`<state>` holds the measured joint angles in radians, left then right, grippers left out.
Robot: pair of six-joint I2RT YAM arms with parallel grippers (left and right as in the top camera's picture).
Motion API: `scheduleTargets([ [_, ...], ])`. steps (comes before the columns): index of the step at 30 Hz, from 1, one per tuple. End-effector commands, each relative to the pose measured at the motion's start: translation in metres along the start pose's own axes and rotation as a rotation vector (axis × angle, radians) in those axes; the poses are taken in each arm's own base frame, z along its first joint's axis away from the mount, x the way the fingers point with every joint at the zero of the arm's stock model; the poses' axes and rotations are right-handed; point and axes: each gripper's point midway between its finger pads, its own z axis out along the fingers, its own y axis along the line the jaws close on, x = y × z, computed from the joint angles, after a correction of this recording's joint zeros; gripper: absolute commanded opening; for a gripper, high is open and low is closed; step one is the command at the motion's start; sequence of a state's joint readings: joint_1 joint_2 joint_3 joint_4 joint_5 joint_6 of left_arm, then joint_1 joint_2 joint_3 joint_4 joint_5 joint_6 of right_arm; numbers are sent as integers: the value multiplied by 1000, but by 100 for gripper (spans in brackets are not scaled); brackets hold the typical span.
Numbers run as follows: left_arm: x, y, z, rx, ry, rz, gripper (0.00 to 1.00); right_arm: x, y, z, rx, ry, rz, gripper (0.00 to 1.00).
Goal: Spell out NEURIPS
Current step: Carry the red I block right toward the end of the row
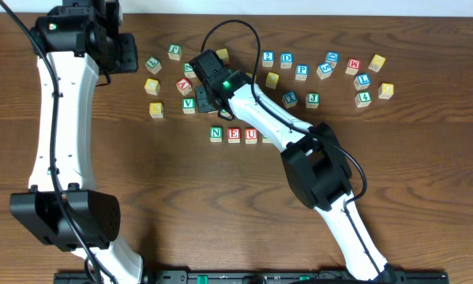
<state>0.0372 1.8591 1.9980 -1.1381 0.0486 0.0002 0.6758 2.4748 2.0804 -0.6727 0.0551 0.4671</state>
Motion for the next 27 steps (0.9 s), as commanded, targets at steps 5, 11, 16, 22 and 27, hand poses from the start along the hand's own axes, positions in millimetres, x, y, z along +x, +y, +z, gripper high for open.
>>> scheduleTargets([
  [5,-4,0,-4,-6,-14,1,42,6,-1,6,20,13,0,22],
  [11,-4,0,-4,-6,-14,1,43,-14,1,-5,0,-34,13,21],
  [16,-4,0,-4,-6,-14,1,43,-40,11,-43,-28,-92,5,22],
  [22,-4,0,-4,-6,-14,1,42,-58,12,-105,-44,-135,0,23],
  [27,-4,0,-4,-6,-14,1,43,-50,-13,-156,0,-81,16,23],
])
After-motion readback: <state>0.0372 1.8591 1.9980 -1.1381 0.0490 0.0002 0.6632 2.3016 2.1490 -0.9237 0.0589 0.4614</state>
